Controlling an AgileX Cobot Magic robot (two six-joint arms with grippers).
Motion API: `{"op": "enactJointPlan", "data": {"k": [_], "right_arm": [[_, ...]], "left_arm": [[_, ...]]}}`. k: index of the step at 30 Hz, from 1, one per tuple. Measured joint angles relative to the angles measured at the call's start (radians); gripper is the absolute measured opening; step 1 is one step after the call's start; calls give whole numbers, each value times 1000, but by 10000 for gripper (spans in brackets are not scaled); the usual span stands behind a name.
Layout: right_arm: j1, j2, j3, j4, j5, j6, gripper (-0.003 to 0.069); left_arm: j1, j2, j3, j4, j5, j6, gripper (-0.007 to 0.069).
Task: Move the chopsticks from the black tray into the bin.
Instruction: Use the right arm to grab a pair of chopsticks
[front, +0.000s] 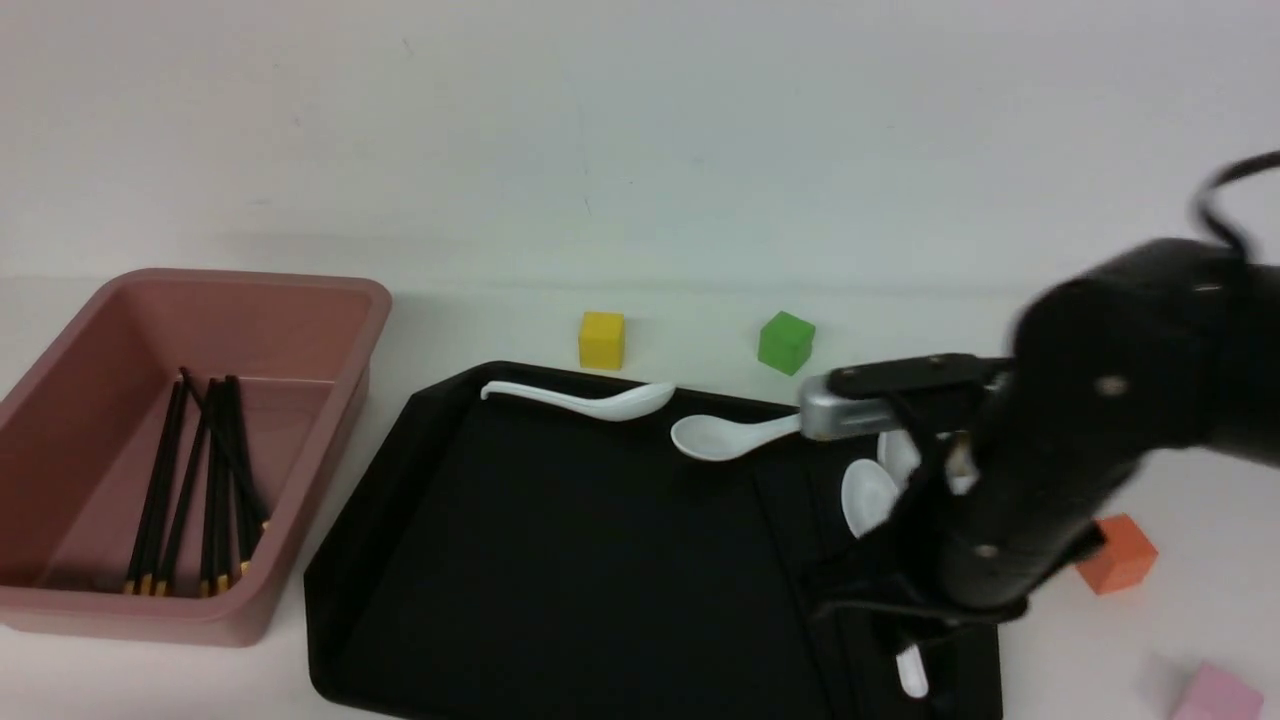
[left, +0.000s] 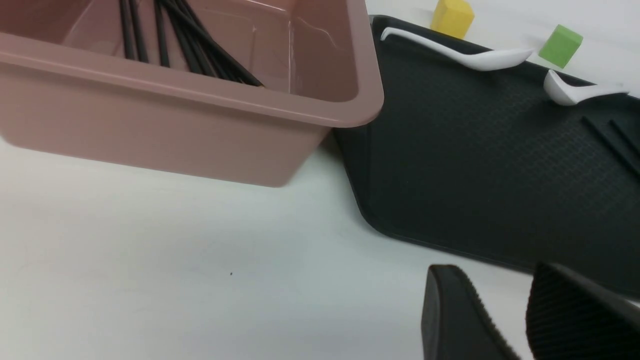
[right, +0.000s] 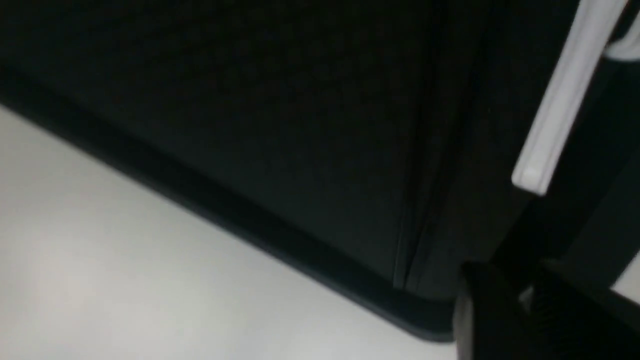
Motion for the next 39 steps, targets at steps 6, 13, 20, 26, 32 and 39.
{"op": "enactJointPlan", "data": {"k": [6, 13, 20, 26, 32, 39], "right_arm": [[47, 134, -67, -69, -3, 114, 365], [47, 234, -74, -125, -74, 152, 466], [47, 265, -74, -131, -148, 191, 468], [47, 302, -78, -184, -157, 249, 470], [47, 330, -80, -247, -156, 324, 470], [47, 339, -86, -255, -156, 330, 470]], "left_arm": [[0, 0, 0, 0, 0, 0, 238], [0, 0, 0, 0, 0, 0, 238], [0, 0, 0, 0, 0, 0, 238], [0, 0, 0, 0, 0, 0, 238], [0, 0, 0, 0, 0, 0, 238], [0, 0, 0, 0, 0, 0, 238]]}}
